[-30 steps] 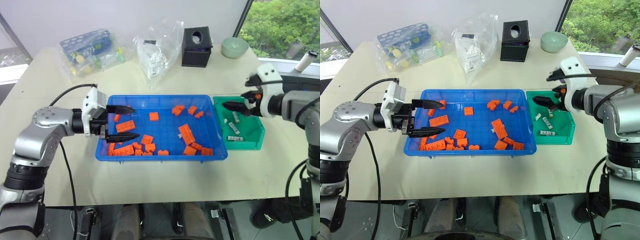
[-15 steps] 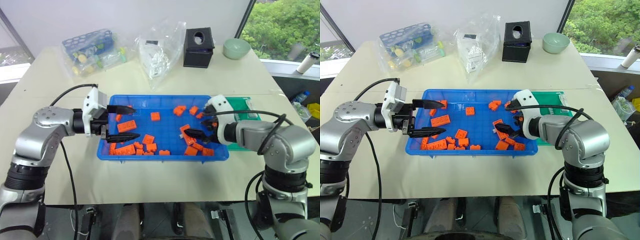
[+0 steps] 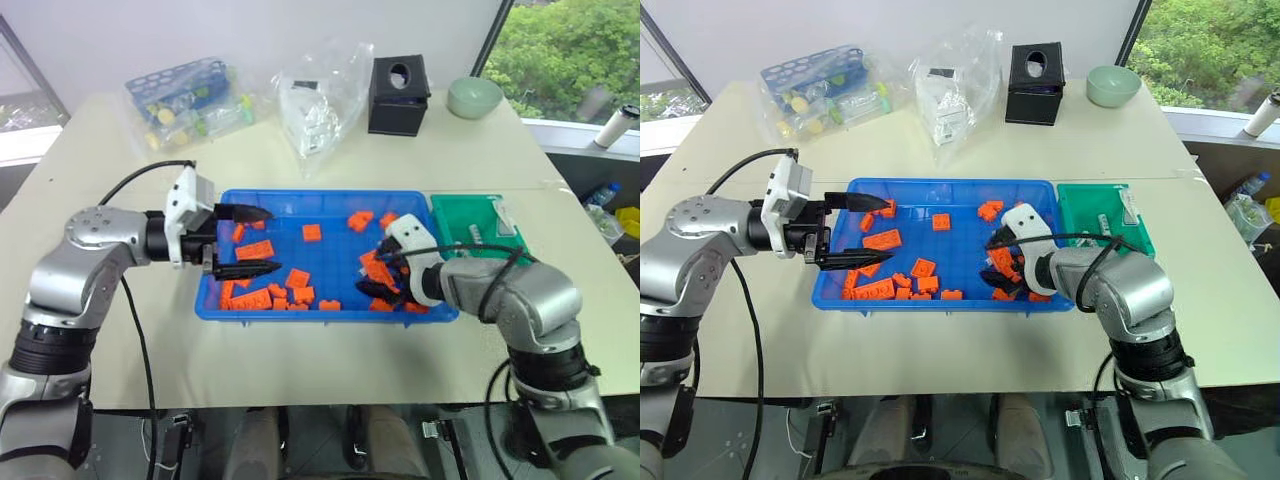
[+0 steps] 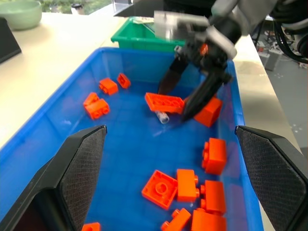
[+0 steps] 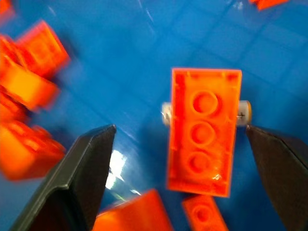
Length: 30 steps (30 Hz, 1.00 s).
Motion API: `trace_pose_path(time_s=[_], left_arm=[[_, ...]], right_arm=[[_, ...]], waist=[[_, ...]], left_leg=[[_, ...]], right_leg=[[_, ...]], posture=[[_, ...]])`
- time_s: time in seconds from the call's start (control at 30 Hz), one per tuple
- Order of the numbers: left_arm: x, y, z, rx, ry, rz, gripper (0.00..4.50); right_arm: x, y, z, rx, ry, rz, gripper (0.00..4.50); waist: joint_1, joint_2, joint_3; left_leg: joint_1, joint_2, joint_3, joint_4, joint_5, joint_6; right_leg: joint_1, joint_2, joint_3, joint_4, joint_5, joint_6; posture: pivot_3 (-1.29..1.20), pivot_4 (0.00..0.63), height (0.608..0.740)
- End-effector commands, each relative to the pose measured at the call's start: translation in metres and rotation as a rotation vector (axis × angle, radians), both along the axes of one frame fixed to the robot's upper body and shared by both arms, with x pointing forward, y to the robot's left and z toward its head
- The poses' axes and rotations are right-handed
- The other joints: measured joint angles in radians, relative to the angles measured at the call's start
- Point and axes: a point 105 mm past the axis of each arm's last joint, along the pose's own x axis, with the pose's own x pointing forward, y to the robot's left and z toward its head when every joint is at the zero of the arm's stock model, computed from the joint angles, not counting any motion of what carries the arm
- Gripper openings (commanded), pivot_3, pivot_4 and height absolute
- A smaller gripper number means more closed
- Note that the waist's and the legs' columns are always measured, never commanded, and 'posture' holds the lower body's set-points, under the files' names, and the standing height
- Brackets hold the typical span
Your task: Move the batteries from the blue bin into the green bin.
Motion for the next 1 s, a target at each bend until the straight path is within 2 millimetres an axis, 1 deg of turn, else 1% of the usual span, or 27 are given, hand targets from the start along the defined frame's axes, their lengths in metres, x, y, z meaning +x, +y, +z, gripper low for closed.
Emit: trace_pose_path(time_s=[0.03, 0.13, 0.17, 0.33, 0.47, 0.53, 0.6, 0.67, 0.73, 0.77, 0.8, 0.83, 0.93, 1.0], left_arm=[[-0.001, 0.000, 0.011, -0.007, -0.041, -0.005, 4.50], [0.000, 0.002, 0.012, -0.010, -0.044, 0.003, 4.50], [0.001, 0.002, 0.012, -0.011, -0.044, 0.005, 4.50], [0.002, 0.002, 0.012, -0.013, -0.045, 0.008, 4.50], [0.003, 0.002, 0.012, -0.016, -0.047, 0.010, 4.50], [0.004, 0.001, 0.012, -0.017, -0.047, 0.009, 4.50], [0.005, -0.001, 0.011, -0.019, -0.048, 0.007, 4.50], [0.005, -0.002, 0.011, -0.020, -0.049, 0.003, 4.50], [0.005, -0.004, 0.011, -0.021, -0.050, -0.001, 4.50], [0.005, -0.005, 0.011, -0.022, -0.050, -0.004, 4.50], [0.005, -0.006, 0.011, -0.023, -0.050, -0.005, 4.50], [0.005, -0.006, 0.011, -0.023, -0.050, -0.007, 4.50], [0.006, -0.006, 0.011, -0.023, -0.051, -0.008, 4.50], [0.006, -0.006, 0.012, -0.024, -0.052, -0.008, 4.50]], right_arm=[[0.005, -0.003, 0.005, -0.038, -0.076, 0.027, 3.23], [0.005, -0.005, 0.011, -0.034, -0.092, 0.039, 1.77], [0.006, -0.005, 0.015, -0.025, -0.098, 0.040, 1.53], [0.017, 0.002, 0.041, 0.044, -0.155, 0.046, 1.53], [0.034, 0.024, 0.065, 0.109, -0.218, 0.065, 1.53], [0.041, 0.046, 0.076, 0.149, -0.251, 0.105, 1.53], [0.046, 0.076, 0.081, 0.180, -0.264, 0.169, 1.53], [0.049, 0.095, 0.079, 0.191, -0.260, 0.203, 1.53], [0.053, 0.110, 0.075, 0.184, -0.257, 0.226, 1.53], [0.054, 0.116, 0.073, 0.159, -0.268, 0.263, 2.30], [0.055, 0.119, 0.072, 0.140, -0.276, 0.289, 2.62], [0.055, 0.117, 0.077, 0.113, -0.302, 0.358, 3.01], [0.054, 0.099, 0.091, 0.047, -0.336, 0.529, 3.01], [0.053, 0.077, 0.090, -0.043, -0.328, 0.647, 3.01]], waist=[[-0.001, 0.000, 0.000], [-0.002, 0.000, 0.000], [-0.002, 0.000, 0.000], [-0.001, 0.000, 0.000], [-0.005, 0.000, 0.000], [-0.005, 0.000, 0.000], [-0.007, 0.000, 0.000], [-0.006, 0.000, 0.000], [-0.003, 0.000, 0.000], [-0.001, 0.000, 0.000], [0.002, 0.000, 0.000], [0.002, 0.000, 0.000], [0.005, 0.000, 0.000], [0.003, -0.001, 0.000]], left_leg=[[0.000, 0.000, 0.000, 0.000, 0.000, 0.000], [0.000, 0.000, 0.000, 0.000, 0.000, 0.000], [0.000, 0.000, 0.000, 0.000, 0.000, 0.000], [0.000, 0.000, 0.000, 0.001, 0.000, 0.000], [0.001, 0.001, 0.000, 0.000, 0.000, 0.000], [0.001, 0.001, 0.000, 0.000, 0.000, 0.000], [0.000, 0.001, 0.000, -0.001, 0.000, 0.000], [0.000, 0.001, 0.000, -0.001, 0.000, 0.000], [0.000, 0.001, 0.000, -0.001, 0.000, 0.000], [0.000, 0.001, 0.000, -0.001, 0.000, 0.000], [0.000, 0.001, 0.000, 0.000, 0.000, 0.000], [-0.001, 0.000, 0.000, 0.000, 0.000, 0.000], [-0.002, -0.001, 0.000, 0.002, 0.000, 0.000], [-0.002, -0.001, 0.000, 0.002, 0.000, 0.000]], right_leg=[[0.000, 0.000, 0.000, 0.000, 0.000, 0.000], [0.000, 0.001, 0.000, 0.001, 0.000, 0.000], [0.000, 0.001, 0.000, 0.001, 0.000, 0.000], [0.000, 0.000, 0.000, 0.000, 0.000, 0.000], [0.000, 0.001, 0.000, 0.001, 0.000, 0.000], [-0.001, 0.001, 0.000, 0.001, 0.000, 0.000], [-0.001, 0.002, 0.000, 0.001, 0.000, 0.000], [-0.001, 0.002, 0.000, 0.002, 0.000, 0.000], [-0.001, 0.002, 0.000, 0.002, 0.000, 0.000], [-0.001, 0.002, 0.000, 0.002, 0.000, 0.000], [-0.001, 0.001, 0.000, 0.002, 0.000, 0.000], [-0.001, 0.001, 0.000, 0.001, 0.000, 0.000], [0.000, -0.001, 0.000, 0.001, 0.000, 0.000], [0.000, -0.001, 0.000, 0.000, 0.000, 0.000]], posture=[[0.00, 0.150, 0.736], [0.00, 0.150, 0.736], [0.00, 0.150, 0.736], [0.00, 0.150, 0.736], [0.00, 0.150, 0.736], [0.00, 0.150, 0.736], [0.00, 0.150, 0.736], [0.00, 0.150, 0.736], [0.00, 0.150, 0.736], [0.00, 0.150, 0.736], [0.00, 0.150, 0.736], [0.00, 0.150, 0.736], [0.00, 0.150, 0.736], [0.00, 0.150, 0.736]])
